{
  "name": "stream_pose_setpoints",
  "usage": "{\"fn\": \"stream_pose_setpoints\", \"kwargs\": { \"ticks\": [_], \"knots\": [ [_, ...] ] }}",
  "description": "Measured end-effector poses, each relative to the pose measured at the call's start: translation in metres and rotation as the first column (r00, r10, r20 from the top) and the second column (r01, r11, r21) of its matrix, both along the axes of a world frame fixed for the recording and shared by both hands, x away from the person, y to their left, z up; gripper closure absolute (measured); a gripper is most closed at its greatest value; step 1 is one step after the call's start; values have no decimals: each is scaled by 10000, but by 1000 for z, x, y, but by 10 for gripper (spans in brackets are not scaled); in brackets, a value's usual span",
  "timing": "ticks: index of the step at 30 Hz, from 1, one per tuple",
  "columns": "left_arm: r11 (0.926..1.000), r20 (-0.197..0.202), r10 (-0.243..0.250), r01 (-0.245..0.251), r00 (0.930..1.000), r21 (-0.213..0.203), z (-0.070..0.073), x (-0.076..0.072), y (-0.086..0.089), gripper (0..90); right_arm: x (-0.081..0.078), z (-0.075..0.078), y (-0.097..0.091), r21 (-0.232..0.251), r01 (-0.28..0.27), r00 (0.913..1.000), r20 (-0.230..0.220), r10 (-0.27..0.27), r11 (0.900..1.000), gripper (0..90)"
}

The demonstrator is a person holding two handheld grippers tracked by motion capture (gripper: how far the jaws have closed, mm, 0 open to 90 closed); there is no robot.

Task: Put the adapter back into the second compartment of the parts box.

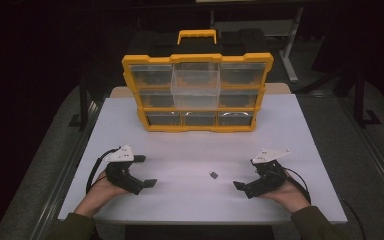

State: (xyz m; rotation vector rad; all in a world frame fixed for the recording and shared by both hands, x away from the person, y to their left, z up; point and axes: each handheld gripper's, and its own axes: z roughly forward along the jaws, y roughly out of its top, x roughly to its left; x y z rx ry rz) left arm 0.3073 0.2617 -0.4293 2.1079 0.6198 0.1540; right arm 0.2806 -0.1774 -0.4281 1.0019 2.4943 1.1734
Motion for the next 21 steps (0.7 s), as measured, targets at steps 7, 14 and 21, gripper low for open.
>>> {"fn": "stream_pose_setpoints", "kwargs": {
  "ticks": [7,14,21],
  "knots": [
    [9999,-108,7,-6,9999,106,-1,1,0,0,5,3,0,106,46,10000,-70,-45,9999,0],
    [9997,-126,-45,48,9999,247,-3,2,-1,0,7,2,3,-13,-17,10000,-76,17,10000,0],
    [9997,-99,-84,86,9999,211,-3,1,-2,0,11,3,8,-100,-125,9997,-192,123,9999,0]
  ]
}}
